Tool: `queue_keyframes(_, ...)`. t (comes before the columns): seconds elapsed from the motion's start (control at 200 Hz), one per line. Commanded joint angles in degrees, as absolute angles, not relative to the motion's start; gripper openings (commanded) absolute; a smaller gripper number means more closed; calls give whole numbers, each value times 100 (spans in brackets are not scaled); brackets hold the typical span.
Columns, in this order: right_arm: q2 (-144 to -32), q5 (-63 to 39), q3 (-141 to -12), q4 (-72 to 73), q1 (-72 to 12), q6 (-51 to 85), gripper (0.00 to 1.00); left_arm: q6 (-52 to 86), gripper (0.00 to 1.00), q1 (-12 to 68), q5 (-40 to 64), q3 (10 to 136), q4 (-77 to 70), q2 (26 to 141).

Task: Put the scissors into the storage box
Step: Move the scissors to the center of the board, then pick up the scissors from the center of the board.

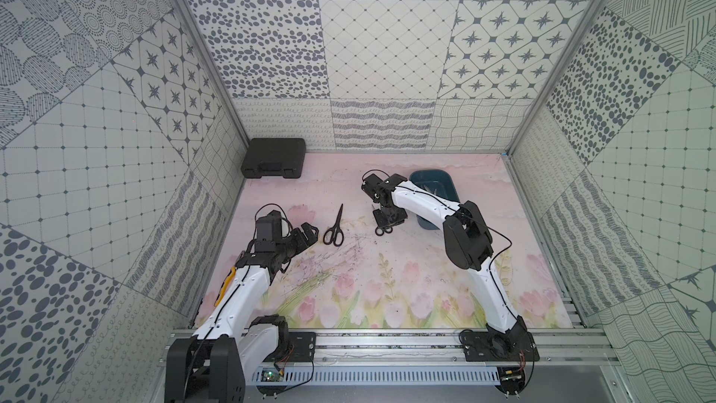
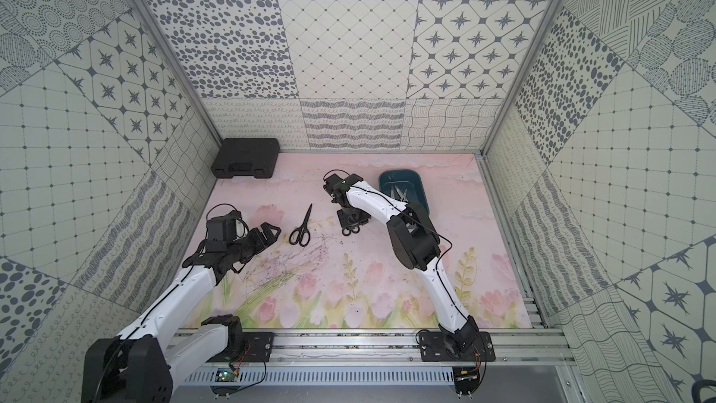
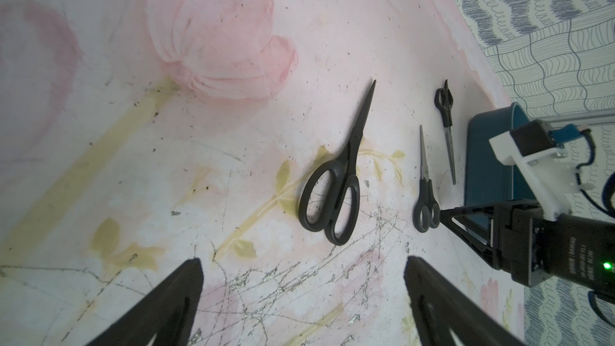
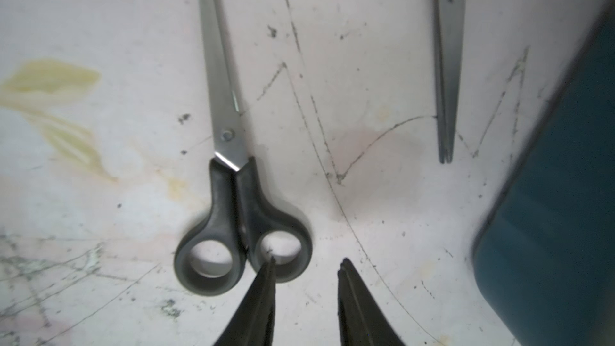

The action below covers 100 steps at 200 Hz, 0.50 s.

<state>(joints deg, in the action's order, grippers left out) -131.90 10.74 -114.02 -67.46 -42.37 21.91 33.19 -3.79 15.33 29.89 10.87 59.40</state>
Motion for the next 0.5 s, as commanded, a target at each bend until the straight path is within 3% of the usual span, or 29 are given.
queue_keyframes(0.0,-12919,766,-11528,-6602,-4308,2342,35,3309,100,-361,1711,3046,941,5943)
queue_keyframes(0.495,-13679,465,-11639,-6451,-4311,2528,29,2901,99,294,1790,3348,907,6056)
